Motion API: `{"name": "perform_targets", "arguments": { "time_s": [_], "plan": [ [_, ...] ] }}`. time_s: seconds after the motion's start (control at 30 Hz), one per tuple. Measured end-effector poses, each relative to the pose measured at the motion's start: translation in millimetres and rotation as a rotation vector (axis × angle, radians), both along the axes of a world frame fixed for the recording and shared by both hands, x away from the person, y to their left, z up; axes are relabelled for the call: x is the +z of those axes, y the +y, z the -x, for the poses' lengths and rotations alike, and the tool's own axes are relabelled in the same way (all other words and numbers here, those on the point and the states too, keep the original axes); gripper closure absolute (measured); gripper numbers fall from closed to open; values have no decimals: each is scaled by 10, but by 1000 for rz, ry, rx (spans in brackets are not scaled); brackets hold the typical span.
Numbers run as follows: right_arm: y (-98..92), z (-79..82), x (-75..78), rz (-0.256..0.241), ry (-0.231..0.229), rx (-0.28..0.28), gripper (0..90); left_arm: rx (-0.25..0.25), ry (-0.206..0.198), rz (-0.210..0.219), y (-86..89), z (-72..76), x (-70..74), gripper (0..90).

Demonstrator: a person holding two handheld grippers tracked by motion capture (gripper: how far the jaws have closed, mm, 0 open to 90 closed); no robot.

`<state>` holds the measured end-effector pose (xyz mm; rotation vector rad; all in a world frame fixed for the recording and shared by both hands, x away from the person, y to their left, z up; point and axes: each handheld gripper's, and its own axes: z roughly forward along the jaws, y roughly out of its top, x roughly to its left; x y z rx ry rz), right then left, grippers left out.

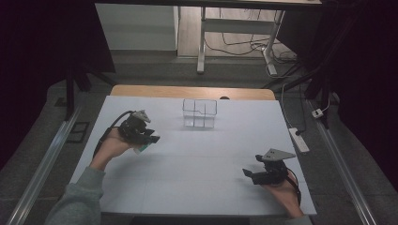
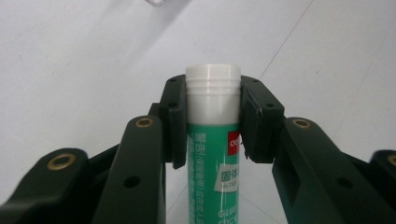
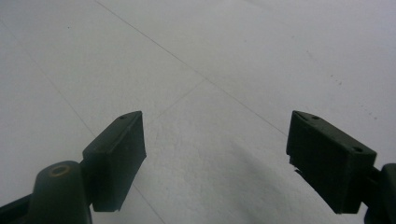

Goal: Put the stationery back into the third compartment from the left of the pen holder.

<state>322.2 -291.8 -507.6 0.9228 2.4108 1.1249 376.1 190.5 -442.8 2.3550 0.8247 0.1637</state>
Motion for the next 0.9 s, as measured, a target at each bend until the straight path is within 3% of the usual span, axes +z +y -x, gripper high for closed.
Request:
{"name": "perform_targets", "arguments": {
  "time_s": [0.4, 0.9],
  "plan": [
    [3, -2, -2, 3, 0, 3, 187, -27, -49, 71, -27, 80, 119, 645],
    [13, 3, 6, -3, -5, 5, 187, -36, -91, 124, -90, 119, 153, 645]
  ]
}}
